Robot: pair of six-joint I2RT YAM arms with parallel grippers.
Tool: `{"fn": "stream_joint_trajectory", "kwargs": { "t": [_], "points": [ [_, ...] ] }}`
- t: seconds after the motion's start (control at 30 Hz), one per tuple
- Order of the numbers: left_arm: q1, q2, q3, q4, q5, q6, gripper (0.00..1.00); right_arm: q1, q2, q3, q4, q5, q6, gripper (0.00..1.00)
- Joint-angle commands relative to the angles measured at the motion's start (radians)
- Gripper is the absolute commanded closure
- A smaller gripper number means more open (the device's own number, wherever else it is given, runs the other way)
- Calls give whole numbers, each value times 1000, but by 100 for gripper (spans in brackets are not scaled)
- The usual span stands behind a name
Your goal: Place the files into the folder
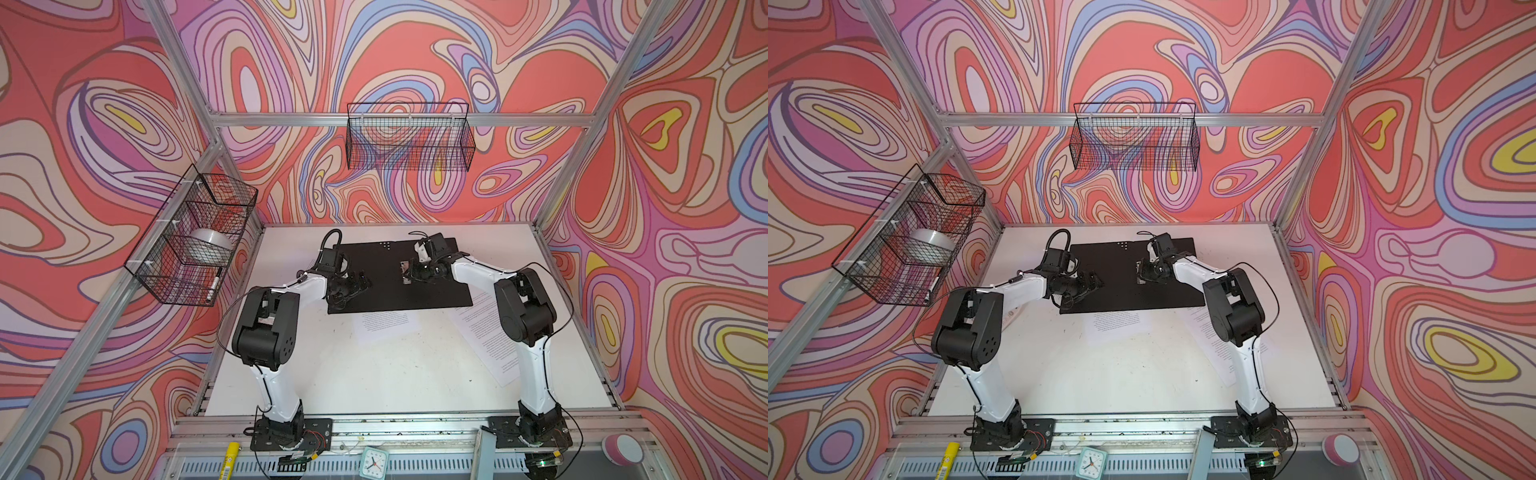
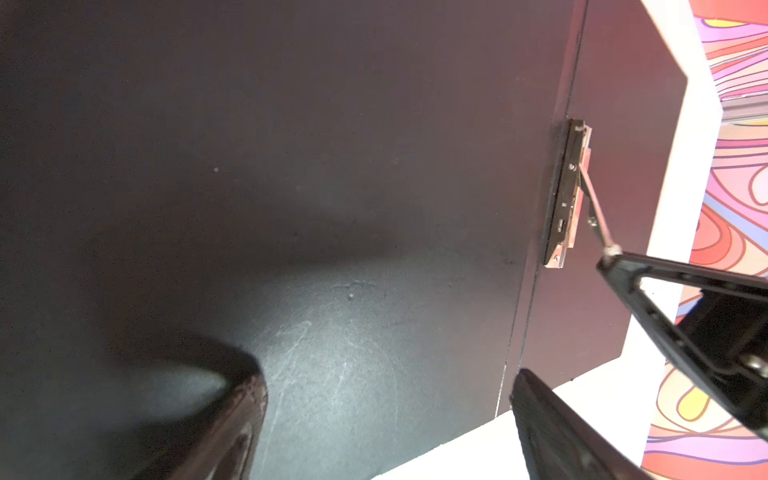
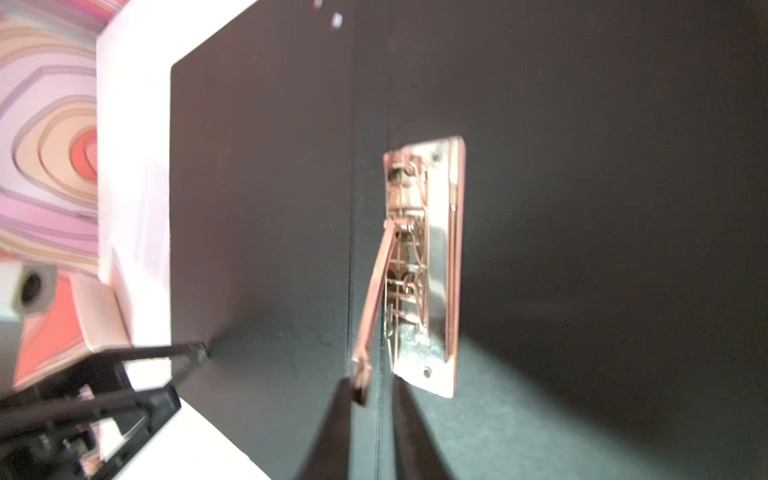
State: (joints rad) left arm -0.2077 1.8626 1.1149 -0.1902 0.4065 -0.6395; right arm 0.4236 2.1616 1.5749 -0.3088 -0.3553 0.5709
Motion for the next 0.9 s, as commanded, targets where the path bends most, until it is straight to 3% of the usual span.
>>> {"fn": "stream_joint_trajectory", "kwargs": {
  "t": [0.0,0.13,0.23,0.33,0.47,0.87],
  "points": [
    [16,78,-48,-136,-90,11,7,-23,-47,5,-81,0,-1,59],
    [16,79,-42,-137,-82,13,8,-25,-98,-49,-86,-3,-21,65],
    [16,78,-44,-135,-82,12,8,-25,-108,-90,-73,-26,-18,78],
    [16,79,-45,-132,-79,12,8,-25,-87,-102,-48,-58,-10,84],
    [16,78,-44,-132,-77,13,8,-25,-64,-81,-18,-96,3,84],
    [16,74,-40,-130,-68,11,8,-35,148,296,-200,-134,-37,90]
  ]
}}
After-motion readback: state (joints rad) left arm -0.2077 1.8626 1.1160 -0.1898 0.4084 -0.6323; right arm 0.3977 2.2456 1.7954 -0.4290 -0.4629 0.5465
